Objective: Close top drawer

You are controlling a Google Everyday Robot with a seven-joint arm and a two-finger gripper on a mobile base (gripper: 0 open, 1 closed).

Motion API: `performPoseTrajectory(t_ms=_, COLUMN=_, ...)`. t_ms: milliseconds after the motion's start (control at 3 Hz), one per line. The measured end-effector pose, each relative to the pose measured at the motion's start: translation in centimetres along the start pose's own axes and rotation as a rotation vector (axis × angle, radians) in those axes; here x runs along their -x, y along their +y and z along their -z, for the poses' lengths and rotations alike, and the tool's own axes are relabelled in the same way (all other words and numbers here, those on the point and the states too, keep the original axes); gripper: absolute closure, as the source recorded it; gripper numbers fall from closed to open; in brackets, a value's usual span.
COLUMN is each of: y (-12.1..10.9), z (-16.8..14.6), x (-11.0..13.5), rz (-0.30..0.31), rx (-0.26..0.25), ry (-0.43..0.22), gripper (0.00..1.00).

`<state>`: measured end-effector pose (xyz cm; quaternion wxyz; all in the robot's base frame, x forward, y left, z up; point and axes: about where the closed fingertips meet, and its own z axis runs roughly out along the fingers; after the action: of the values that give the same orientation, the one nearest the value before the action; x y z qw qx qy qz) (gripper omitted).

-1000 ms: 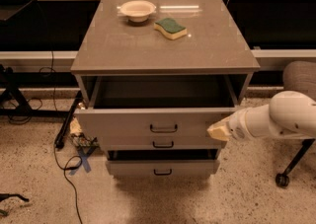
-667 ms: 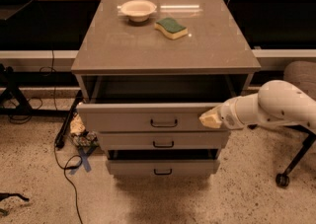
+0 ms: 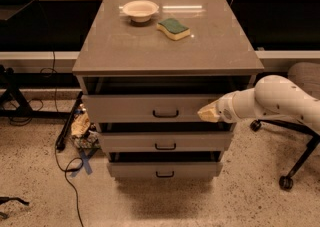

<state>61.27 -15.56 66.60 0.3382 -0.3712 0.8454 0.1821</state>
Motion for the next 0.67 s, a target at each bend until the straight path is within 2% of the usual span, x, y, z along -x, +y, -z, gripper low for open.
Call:
performPoseTrajectory(t_ms=333, y=-1.05, z=-0.73, x=1.03, rz=-0.015, rx=-0.014, ry=-0.034, gripper=1.0)
performPoseTrajectory(t_ms=667, y=-1.29, z=0.24, x=0.58, rz=-0.048, rx=-0.039, ry=-0.065, gripper=1.0)
